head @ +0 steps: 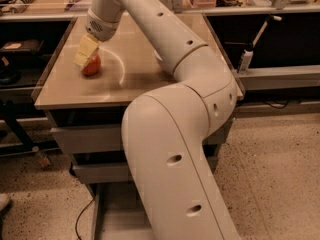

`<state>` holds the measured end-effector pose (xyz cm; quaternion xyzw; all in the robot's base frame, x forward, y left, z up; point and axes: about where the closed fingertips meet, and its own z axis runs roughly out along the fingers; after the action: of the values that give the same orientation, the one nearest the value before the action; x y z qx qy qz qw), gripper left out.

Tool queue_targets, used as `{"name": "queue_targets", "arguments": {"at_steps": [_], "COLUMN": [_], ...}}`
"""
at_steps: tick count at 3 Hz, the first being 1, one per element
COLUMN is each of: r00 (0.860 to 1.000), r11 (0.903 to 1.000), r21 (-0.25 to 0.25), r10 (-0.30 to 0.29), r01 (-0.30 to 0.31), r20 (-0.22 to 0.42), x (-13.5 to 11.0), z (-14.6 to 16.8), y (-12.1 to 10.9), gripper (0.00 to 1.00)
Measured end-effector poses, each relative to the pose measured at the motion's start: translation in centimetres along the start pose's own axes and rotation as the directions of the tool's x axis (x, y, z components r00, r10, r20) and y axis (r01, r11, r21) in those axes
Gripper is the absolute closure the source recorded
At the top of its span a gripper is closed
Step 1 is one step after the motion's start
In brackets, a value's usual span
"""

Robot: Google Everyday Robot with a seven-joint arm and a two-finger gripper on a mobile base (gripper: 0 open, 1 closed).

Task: Place apple into bottom drawer

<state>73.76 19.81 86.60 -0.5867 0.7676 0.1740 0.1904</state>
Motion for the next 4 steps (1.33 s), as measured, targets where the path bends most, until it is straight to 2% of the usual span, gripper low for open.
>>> {"name": "queue_targets", "arguments": {"at_steps": [3,4], "r00": [0.993,0.991], "r11": [0.9952,0.993], "r21": [-0.036,-0.033], "r10": [0.088,0.111], "r01": [-0.091,-0.114], "r20": [-0.084,-0.077], "x": [0.4,0.3], "z": [4.3,4.9], "y": [-0.6,-1.0], "gripper": [0.0,0.19]}}
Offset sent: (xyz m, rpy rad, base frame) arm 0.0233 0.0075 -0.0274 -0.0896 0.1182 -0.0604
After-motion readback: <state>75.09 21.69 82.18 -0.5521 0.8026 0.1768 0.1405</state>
